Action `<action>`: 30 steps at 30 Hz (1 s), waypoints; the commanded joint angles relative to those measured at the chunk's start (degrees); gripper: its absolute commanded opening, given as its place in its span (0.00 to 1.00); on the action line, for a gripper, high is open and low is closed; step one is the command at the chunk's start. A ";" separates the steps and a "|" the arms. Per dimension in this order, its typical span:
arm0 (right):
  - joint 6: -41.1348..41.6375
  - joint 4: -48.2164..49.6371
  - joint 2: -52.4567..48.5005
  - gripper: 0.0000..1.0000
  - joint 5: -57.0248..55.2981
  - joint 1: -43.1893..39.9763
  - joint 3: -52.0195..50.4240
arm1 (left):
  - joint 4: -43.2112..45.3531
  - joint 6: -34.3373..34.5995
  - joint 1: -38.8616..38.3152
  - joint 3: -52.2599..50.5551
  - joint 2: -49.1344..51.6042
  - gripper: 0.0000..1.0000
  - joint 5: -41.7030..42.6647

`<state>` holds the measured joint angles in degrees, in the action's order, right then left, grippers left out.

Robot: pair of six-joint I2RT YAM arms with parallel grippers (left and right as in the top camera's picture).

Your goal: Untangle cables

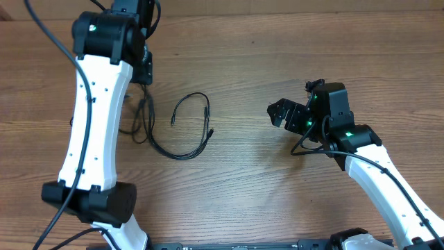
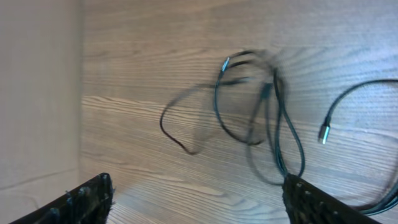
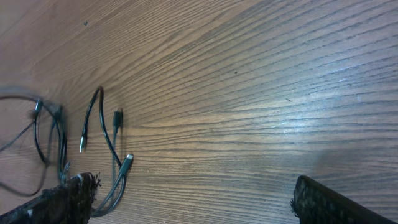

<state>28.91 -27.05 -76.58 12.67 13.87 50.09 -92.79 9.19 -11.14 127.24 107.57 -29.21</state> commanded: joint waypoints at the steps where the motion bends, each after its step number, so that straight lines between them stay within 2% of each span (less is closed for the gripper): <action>1: -0.22 0.11 0.00 1.00 -0.17 -0.11 0.13 | 0.11 1.53 0.15 -0.48 0.87 0.94 2.27; 5: -0.22 0.11 0.00 1.00 -0.17 -0.11 0.13 | -0.22 1.81 0.31 -0.55 0.87 1.00 2.32; 12: -0.22 0.11 0.00 1.00 -0.17 -0.11 0.13 | 0.63 1.81 0.31 -4.70 0.87 1.00 9.05; 20: -0.22 0.11 0.00 1.00 -0.17 -0.11 0.13 | 10.64 2.67 0.20 -17.31 0.87 1.00 16.20; 30: -0.20 0.11 0.00 1.00 0.13 -0.11 0.13 | 21.22 5.18 0.22 -31.61 0.87 1.00 17.05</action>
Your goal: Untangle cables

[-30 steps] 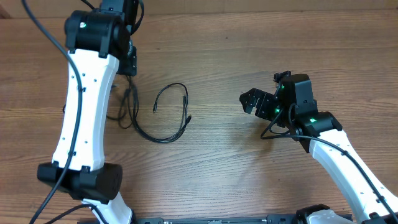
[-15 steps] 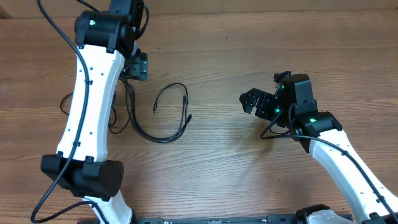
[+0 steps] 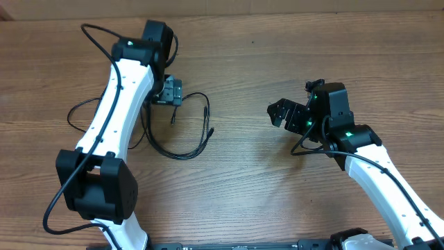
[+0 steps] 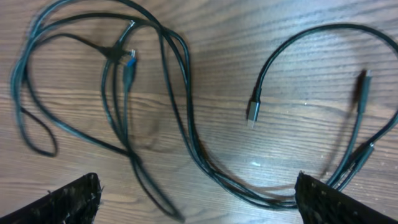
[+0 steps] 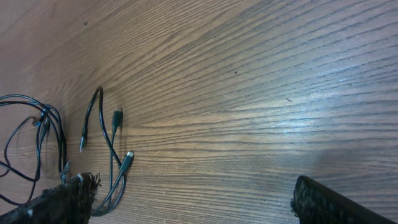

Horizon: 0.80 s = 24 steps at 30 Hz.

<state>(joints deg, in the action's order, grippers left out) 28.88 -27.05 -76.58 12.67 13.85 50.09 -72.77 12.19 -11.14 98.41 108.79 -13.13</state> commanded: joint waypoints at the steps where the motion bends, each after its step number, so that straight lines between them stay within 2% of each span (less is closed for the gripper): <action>1: -0.15 0.11 0.00 1.00 0.26 -0.09 0.13 | 1.79 2.49 0.22 -3.63 -0.35 1.00 1.03; 3: -0.15 0.11 0.00 1.00 0.28 -0.09 0.13 | 3.13 2.69 0.22 -5.31 -0.33 1.00 1.20; 5: -0.15 0.11 0.00 1.00 0.31 -0.09 0.13 | 4.42 2.71 0.20 -6.80 -0.33 0.88 1.33; 6: -0.15 0.11 0.00 1.00 0.31 -0.09 0.13 | 5.07 2.69 0.20 -7.50 -0.33 0.86 1.51; 7: -0.15 0.09 0.00 1.00 0.46 -0.09 0.13 | 5.77 2.64 0.20 -8.28 -0.33 0.66 2.10; 8: -0.15 0.09 0.00 1.00 0.46 -0.09 0.13 | 6.10 2.67 0.20 -8.66 -0.33 0.34 2.56; 9: -0.15 0.09 0.00 1.00 0.46 -0.09 0.13 | 6.36 2.67 0.20 -8.94 -0.33 0.15 2.99; 10: -0.15 0.09 0.00 1.00 0.46 -0.09 0.13 | 6.69 2.62 0.20 -9.20 -0.33 0.04 4.33; 13: -0.15 0.09 0.00 1.00 0.46 -0.09 0.13 | 6.99 1.81 0.20 -8.98 -0.37 0.04 6.64; 18: -0.15 0.09 0.00 1.00 0.46 -0.09 0.13 | 5.51 -4.63 0.20 -5.60 -0.96 0.04 13.55; 24: -0.17 0.07 0.00 1.00 0.46 -0.09 0.13 | -4.55 -12.92 0.20 8.41 -2.19 0.04 18.38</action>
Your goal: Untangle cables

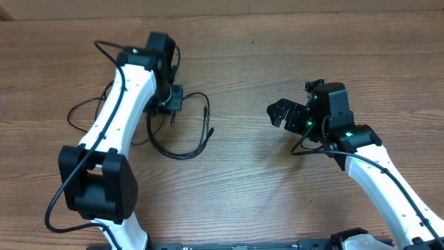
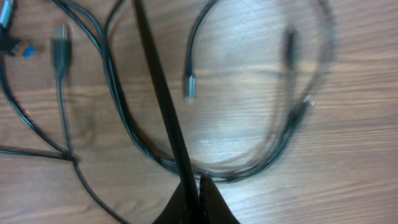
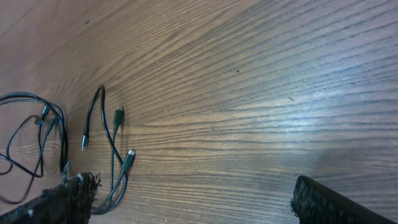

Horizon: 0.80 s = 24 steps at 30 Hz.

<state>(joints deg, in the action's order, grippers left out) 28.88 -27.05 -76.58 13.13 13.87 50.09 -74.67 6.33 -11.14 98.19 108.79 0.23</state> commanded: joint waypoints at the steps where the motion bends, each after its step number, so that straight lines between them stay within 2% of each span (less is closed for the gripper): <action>1: -0.17 0.04 0.00 1.00 0.00 -0.11 0.13 | -4.66 -8.28 0.20 11.65 -2.54 0.04 5.68; 6: -2.14 -0.35 0.00 1.00 1.46 -0.11 0.13 | -13.68 -12.81 0.20 29.70 -4.11 0.04 7.34; 13: -10.08 5.25 0.04 1.00 12.17 -0.11 0.26 | -20.20 -16.85 0.20 49.64 -6.64 0.04 7.37; 19: -13.35 17.25 0.35 1.00 29.55 -0.11 0.26 | -21.97 -21.07 0.20 55.56 -10.80 0.04 7.37; 24: -13.92 34.12 0.59 1.00 47.19 -0.11 0.26 | -21.88 -22.67 0.20 55.58 -13.44 0.04 7.37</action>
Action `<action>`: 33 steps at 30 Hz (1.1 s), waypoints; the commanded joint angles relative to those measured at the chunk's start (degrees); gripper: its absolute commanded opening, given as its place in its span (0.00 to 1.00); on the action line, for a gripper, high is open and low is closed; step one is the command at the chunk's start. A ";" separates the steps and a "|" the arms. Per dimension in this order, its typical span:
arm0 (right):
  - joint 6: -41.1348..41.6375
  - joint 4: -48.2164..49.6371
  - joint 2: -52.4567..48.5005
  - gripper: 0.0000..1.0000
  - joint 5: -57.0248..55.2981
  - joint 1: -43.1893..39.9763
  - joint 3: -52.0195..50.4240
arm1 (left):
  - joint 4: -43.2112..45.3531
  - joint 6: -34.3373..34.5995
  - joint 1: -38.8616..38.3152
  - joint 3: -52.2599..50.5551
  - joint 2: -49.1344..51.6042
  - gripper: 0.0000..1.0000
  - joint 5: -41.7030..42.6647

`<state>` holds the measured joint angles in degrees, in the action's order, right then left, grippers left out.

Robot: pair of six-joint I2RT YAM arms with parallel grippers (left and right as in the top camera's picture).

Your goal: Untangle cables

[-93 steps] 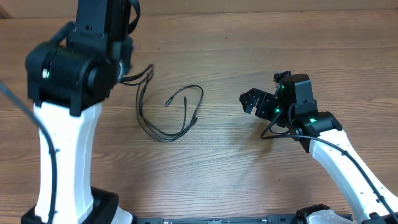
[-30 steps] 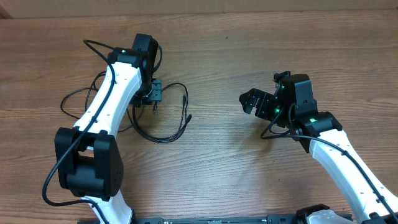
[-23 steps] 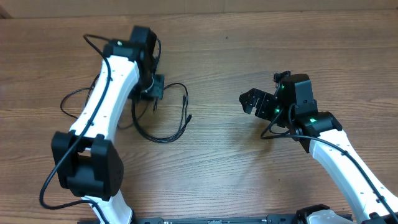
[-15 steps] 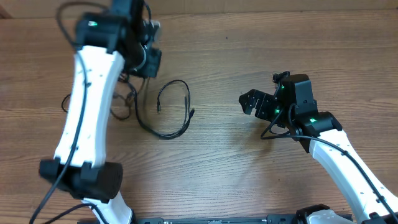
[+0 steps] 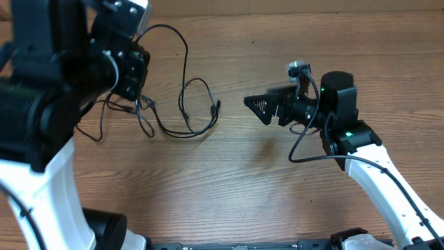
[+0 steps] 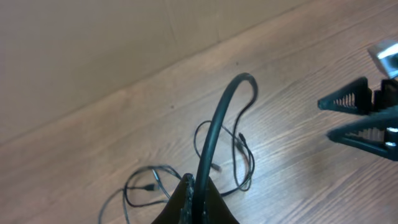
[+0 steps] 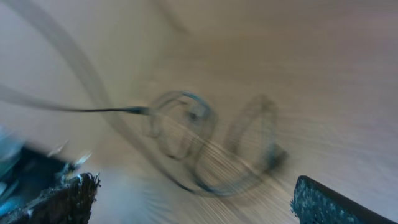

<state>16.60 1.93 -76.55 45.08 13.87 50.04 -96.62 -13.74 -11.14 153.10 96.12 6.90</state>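
Observation:
Several thin black cables [image 5: 186,123] lie tangled on the wooden table left of centre, blurred in the right wrist view as cables [image 7: 205,140]. My left gripper [image 6: 194,185] is raised high above the table and shut on one black cable [image 6: 214,124]. That lifted cable [image 5: 182,48] arches up from the jaws and drops into the tangle [image 6: 221,152]. My right gripper [image 5: 257,111] hovers open just right of the tangle, nothing between its fingers [image 7: 336,200].
A second loose bunch of cable loops [image 5: 104,114] lies on the table under the left arm. Bare wooden tabletop [image 5: 229,187] spreads in front and to the right. A pale wall [image 6: 93,43] borders the table's far edge.
My left gripper, low over the tangle and shut on a cable, is now lifted high with that cable arching below it. The right gripper has moved left toward the tangle, still open.
My left gripper stood open near the table's far left, then open low over the tangle. Then it was shut on one black cable. Now it holds that cable high, and the right gripper, still until then, has come closer.

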 commanded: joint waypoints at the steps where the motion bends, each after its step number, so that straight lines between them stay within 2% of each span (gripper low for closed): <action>1: -1.31 8.63 0.57 1.00 17.94 -0.04 0.31 | 0.07 -2.60 0.20 0.66 -0.96 0.04 0.79; 3: 1.55 16.37 0.57 1.00 21.79 0.02 0.31 | 0.04 -2.67 0.20 0.68 -1.05 0.04 3.67; 5: 3.96 23.71 0.57 1.00 22.56 0.52 0.31 | 0.59 -3.65 0.20 0.68 -1.05 0.04 10.64; 9: 4.22 29.79 0.57 1.00 22.16 2.08 0.31 | 2.27 -4.07 0.20 0.66 -1.05 0.04 17.38; 21: 3.93 30.03 0.24 1.00 6.75 5.68 0.28 | 1.99 -4.09 0.20 0.66 -1.03 0.04 30.71; 33: 3.96 30.40 0.24 1.00 3.78 5.79 0.28 | 0.37 -4.09 -0.17 0.66 -1.01 0.04 37.20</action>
<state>20.36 31.94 -76.47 50.46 19.27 50.04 -96.23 -16.78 -11.14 153.14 95.15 40.62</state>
